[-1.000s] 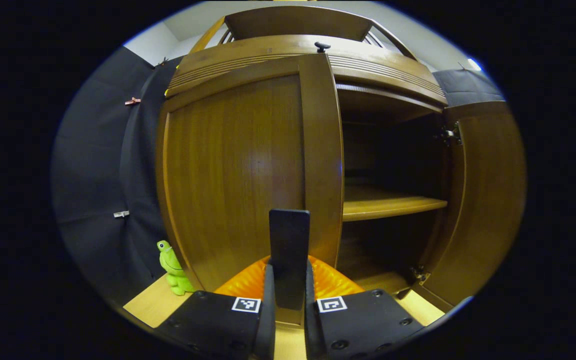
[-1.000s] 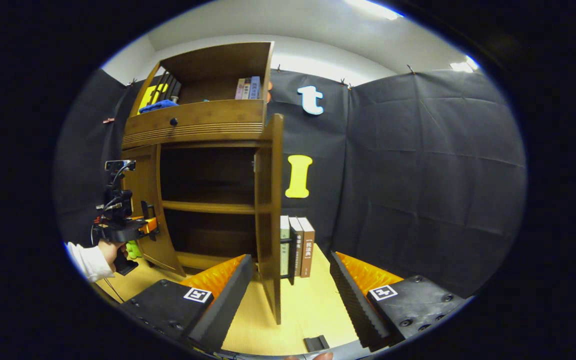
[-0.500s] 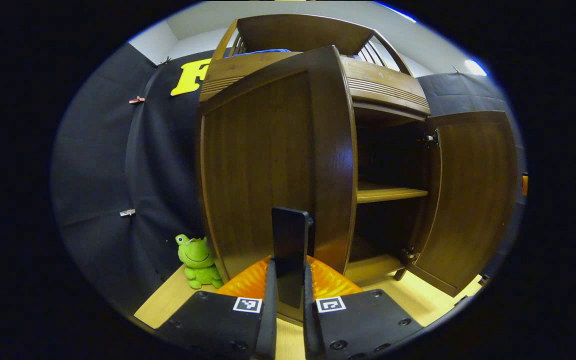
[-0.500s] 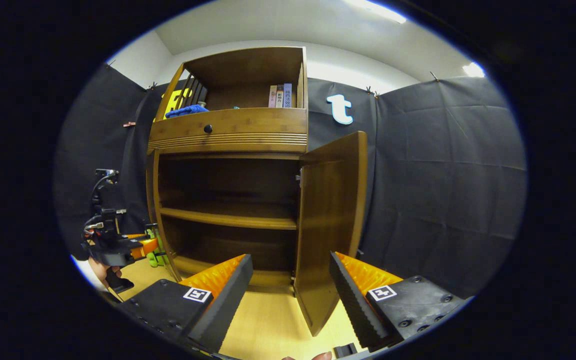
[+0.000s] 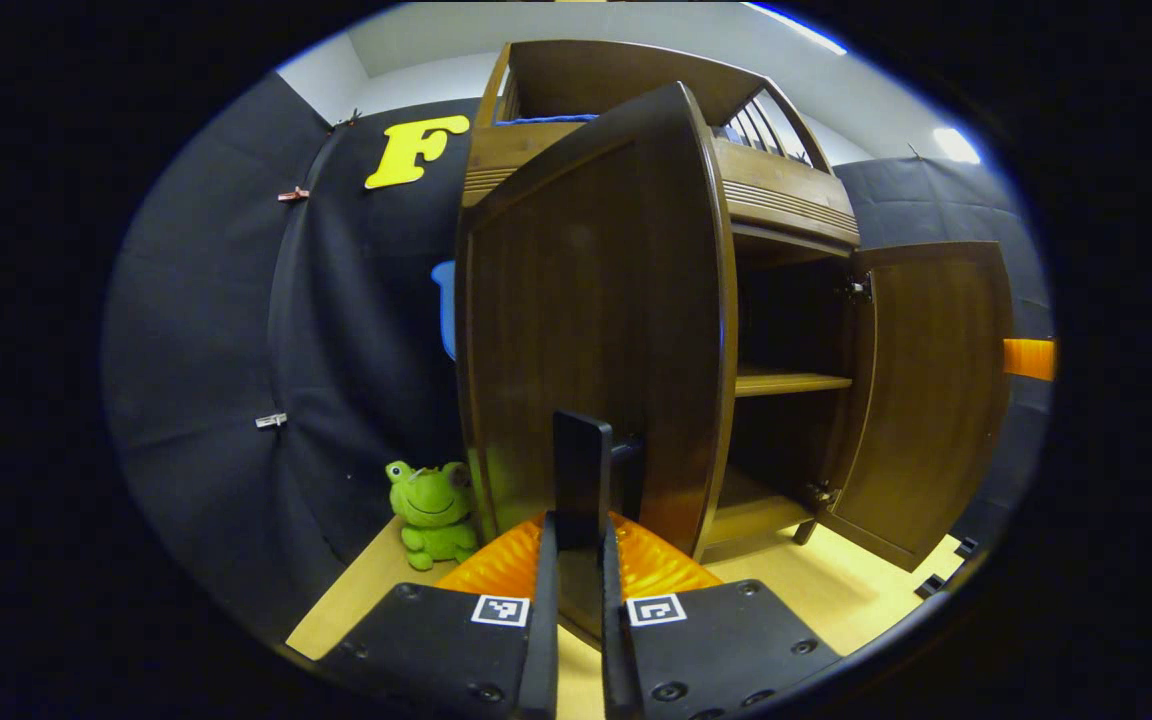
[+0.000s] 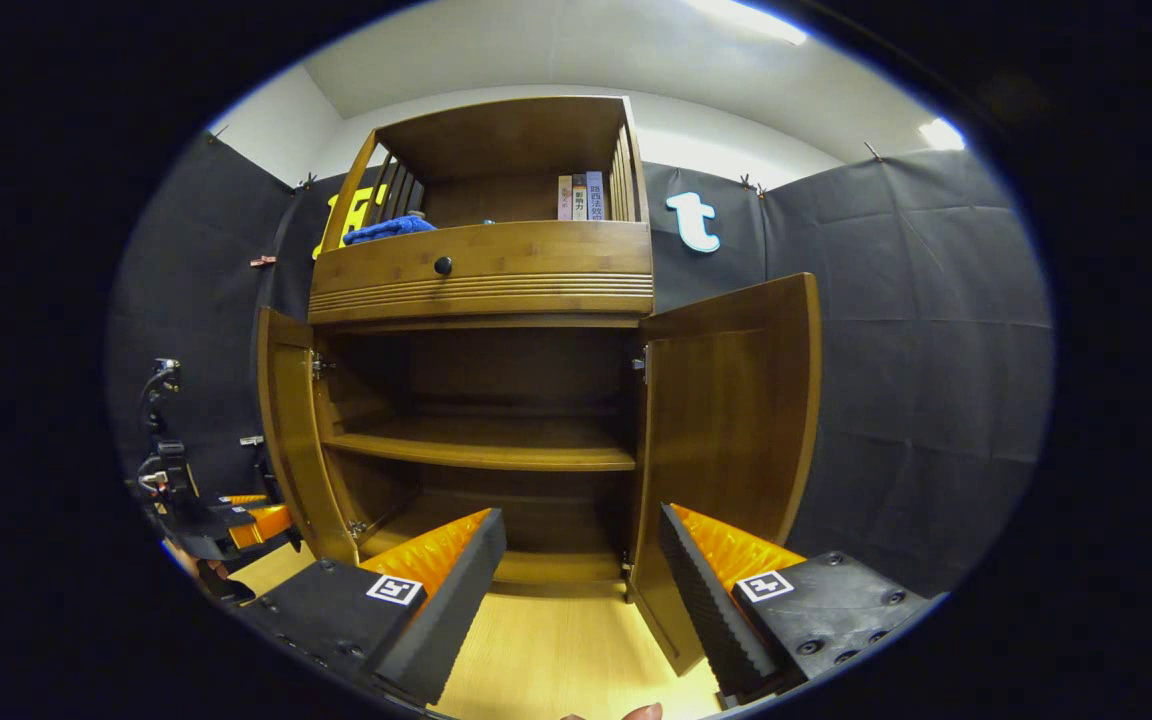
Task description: Open the right door of the double-door shoe cabinet with the right hand, and open the left door with the left hand.
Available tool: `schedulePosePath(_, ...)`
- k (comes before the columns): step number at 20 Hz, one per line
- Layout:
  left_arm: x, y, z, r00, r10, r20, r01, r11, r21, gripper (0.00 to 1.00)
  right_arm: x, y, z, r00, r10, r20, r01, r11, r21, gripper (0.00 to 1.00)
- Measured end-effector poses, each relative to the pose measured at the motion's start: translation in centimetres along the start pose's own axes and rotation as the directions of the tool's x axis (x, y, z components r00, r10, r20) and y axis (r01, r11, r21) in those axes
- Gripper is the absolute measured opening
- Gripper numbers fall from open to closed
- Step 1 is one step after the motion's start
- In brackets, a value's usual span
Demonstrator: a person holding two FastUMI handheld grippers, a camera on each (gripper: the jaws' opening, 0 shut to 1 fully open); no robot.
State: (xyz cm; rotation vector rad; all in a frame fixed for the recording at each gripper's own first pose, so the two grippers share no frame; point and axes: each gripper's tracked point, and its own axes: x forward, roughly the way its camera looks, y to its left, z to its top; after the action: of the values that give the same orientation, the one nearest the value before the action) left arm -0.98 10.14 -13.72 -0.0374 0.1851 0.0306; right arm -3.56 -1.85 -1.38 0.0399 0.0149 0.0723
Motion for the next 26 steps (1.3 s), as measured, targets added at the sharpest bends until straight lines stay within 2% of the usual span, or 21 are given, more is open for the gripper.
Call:
schedulePosePath(3, -1.0, 2.4, -0.2, 1.0, 0.013, -0.002, -0.013, 1.0, -0.01, 0.2, 0.3, 1.3, -0.1, 1.0, 0.002, 0.003, -0.002, 1.0, 0.004, 0.96)
schedulePosePath(5, -1.5, 4.0, -0.2, 1.0, 0.01, 0.002, -0.01, 1.0, -0.015, 0.18, 0.2, 2.2, -0.3, 1.0, 0.005, 0.003, -0.005, 1.0, 0.009, 0.98)
schedulePosePath(12, -2.8, 9.4, -0.5, 1.0, 0.01, 0.013, -0.01, 1.0, -0.016, 0.07, -0.3, 4.7, -0.6, 1.0, 0.009, 0.004, -0.009, 1.0, 0.007, 0.98)
schedulePosePath(15, -3.0, 11.4, -0.4, 1.0, 0.008, 0.02, -0.007, 0.999, -0.036, 0.08, -0.4, 4.8, -0.5, 1.0, -0.001, 0.01, 0.001, 1.0, -0.001, 0.98)
schedulePosePath(17, -3.0, 11.7, -0.1, 0.999, -0.019, 0.031, 0.021, 0.998, -0.059, 0.05, -0.2, 4.5, -0.5, 1.0, -0.013, 0.011, 0.013, 1.0, 0.005, 0.96)
schedulePosePath(19, -3.5, 11.8, 0.0, 0.999, -0.03, 0.034, 0.032, 0.998, -0.049, 0.08, -0.1, 4.4, -0.6, 1.0, -0.024, 0.007, 0.024, 1.0, 0.014, 1.0)
schedulePosePath(23, -4.5, 12.1, 0.2, 0.999, -0.011, 0.053, 0.012, 1.0, -0.016, 0.08, -0.1, 4.2, -1.0, 0.999, -0.037, 0.001, 0.037, 0.999, 0.023, 0.98)
schedulePosePath(24, -5.3, 12.4, 0.4, 0.998, 0.004, 0.063, -0.003, 1.0, -0.011, 0.13, -0.1, 4.1, -0.9, 0.999, -0.039, 0.003, 0.039, 0.999, 0.019, 1.0)
schedulePosePath(26, -6.2, 12.9, 1.3, 0.994, 0.041, 0.099, -0.041, 0.999, 0.0, 0.4, 0.1, 3.9, -0.9, 0.999, -0.04, 0.007, 0.04, 0.999, 0.013, 1.0)
